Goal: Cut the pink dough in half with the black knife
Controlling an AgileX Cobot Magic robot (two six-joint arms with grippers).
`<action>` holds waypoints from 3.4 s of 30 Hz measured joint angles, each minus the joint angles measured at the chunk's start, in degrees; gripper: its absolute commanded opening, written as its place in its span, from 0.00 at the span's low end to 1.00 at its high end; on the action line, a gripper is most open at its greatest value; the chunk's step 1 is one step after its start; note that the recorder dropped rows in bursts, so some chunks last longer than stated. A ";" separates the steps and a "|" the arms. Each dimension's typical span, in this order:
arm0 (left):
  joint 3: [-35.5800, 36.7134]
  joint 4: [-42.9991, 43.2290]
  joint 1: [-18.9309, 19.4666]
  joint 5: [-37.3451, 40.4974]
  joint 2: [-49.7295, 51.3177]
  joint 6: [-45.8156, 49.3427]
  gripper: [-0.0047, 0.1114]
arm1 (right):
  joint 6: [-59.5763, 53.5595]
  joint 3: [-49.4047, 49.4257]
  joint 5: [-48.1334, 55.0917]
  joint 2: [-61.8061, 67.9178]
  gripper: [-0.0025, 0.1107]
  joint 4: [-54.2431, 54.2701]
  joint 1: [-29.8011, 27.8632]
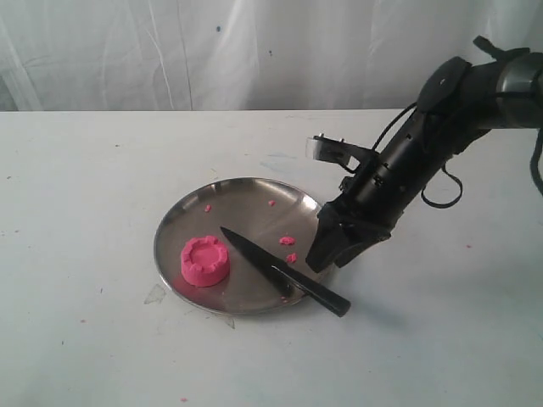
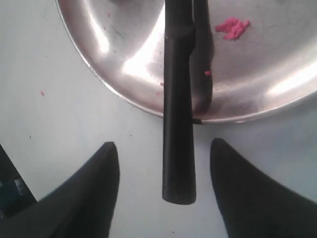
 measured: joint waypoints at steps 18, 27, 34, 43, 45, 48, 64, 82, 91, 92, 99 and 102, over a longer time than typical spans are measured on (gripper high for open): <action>0.00 0.00 0.00 0.00 0.00 0.00 0.04 | -0.34 0.00 1.22 6.24 0.43 -0.82 -1.68; 0.00 0.00 0.00 0.00 0.00 0.00 0.04 | 6.90 -2.97 1.14 0.49 0.38 -1.03 -1.24; 0.00 0.00 0.00 0.00 0.00 0.00 0.04 | 13.53 -2.12 1.11 -10.35 0.32 -9.20 8.47; 0.00 0.00 0.00 0.00 0.00 0.00 0.04 | 56.21 6.29 -14.61 -13.46 0.35 -61.98 34.30; 0.00 0.00 0.00 0.00 0.00 0.00 0.04 | 55.73 7.31 -17.51 -12.99 0.45 -60.40 34.88; 0.00 0.00 0.00 0.00 0.00 0.00 0.04 | 52.31 7.93 -14.46 -9.03 0.50 -59.02 35.02; 0.00 0.00 0.00 0.00 0.00 0.00 0.04 | 52.32 7.97 -10.30 -3.89 0.50 -67.00 37.61; 0.00 0.00 0.00 0.00 0.00 0.00 0.04 | 58.11 7.97 -9.38 0.74 0.27 -72.65 37.61; 0.00 0.00 0.00 0.00 0.00 0.00 0.04 | 59.75 7.97 -8.78 1.02 0.03 -73.53 37.61; 0.00 0.00 0.00 0.00 0.00 0.00 0.04 | 60.09 7.97 -8.45 1.02 0.02 -73.68 37.61; 0.00 0.00 0.00 0.00 0.00 0.00 0.04 | 65.30 7.97 -6.27 1.15 0.02 -77.85 37.61; 0.00 0.00 0.00 0.00 0.00 0.00 0.04 | 66.07 7.97 -4.78 1.15 0.02 -78.90 37.61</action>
